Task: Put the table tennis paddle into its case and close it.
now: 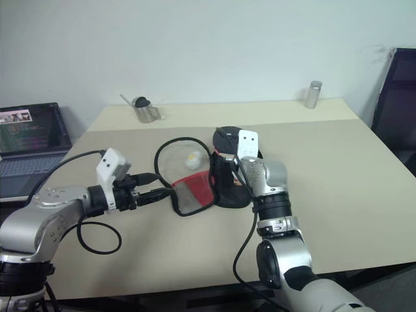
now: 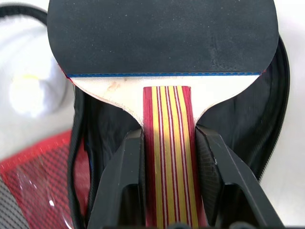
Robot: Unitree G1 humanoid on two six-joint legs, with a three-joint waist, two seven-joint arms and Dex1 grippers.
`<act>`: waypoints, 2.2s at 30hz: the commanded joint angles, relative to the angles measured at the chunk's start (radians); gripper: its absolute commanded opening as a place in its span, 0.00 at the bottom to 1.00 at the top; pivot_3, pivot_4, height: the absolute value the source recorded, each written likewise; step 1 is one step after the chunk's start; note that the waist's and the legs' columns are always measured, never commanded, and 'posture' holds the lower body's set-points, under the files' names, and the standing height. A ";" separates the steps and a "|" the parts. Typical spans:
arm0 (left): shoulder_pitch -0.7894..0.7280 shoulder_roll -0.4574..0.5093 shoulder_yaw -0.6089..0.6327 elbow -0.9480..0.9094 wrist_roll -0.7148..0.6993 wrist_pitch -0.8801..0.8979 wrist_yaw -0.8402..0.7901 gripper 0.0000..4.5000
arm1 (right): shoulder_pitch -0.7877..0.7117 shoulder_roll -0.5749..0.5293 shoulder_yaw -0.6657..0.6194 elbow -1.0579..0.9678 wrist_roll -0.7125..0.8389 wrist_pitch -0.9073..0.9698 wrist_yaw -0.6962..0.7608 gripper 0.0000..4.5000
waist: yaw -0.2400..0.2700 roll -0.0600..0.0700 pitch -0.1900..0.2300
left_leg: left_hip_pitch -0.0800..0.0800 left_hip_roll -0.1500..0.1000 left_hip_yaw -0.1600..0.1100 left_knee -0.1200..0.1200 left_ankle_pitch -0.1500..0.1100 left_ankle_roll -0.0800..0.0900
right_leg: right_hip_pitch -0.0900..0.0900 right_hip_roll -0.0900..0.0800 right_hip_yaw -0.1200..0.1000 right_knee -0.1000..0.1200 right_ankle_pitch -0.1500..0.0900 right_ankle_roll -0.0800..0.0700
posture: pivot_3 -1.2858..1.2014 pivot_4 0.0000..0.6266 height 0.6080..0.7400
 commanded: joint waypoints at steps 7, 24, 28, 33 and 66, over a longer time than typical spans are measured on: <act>-0.001 0.015 0.021 -0.040 -0.025 0.009 0.004 0.79 | 0.108 0.184 0.028 -0.088 0.051 0.022 -0.053 0.24 | -0.001 0.000 0.000 | 0.000 0.000 0.000 0.000 0.000 0.000 | 0.000 0.000 0.000 0.000 0.000 0.000 | 0.52 0.24 1.00; 0.018 0.044 0.025 -0.069 -0.044 0.045 -0.003 0.79 | 0.182 0.245 0.039 -0.069 0.138 0.045 -0.126 0.24 | -0.004 0.000 0.000 | 0.000 0.000 0.000 0.000 0.000 0.000 | 0.000 0.000 0.000 0.000 0.000 0.000 | 0.52 0.24 1.00; 0.025 0.052 0.028 -0.076 -0.051 0.051 -0.001 0.79 | 0.191 0.253 0.044 -0.064 0.159 0.042 -0.140 0.24 | -0.004 0.000 0.000 | 0.000 0.000 0.000 0.000 0.000 0.000 | 0.000 0.000 0.000 0.000 0.000 0.000 | 0.52 0.24 1.00; 0.028 0.058 0.028 -0.083 -0.055 0.058 0.002 0.79 | 0.174 0.250 0.038 -0.031 0.175 0.005 -0.157 0.24 | -0.004 0.000 0.000 | 0.000 0.000 0.000 0.000 0.000 0.000 | 0.000 0.000 0.000 0.001 0.000 0.000 | 0.52 0.24 1.00; -0.083 -0.005 -0.014 0.062 0.005 0.023 0.083 0.79 | 0.142 -0.063 0.155 -0.251 0.409 -0.046 0.299 0.99 | -0.003 -0.001 -0.001 | 0.004 0.001 0.000 0.001 0.000 0.000 | 0.004 0.002 0.000 0.001 0.001 -0.001 | 0.52 0.24 1.00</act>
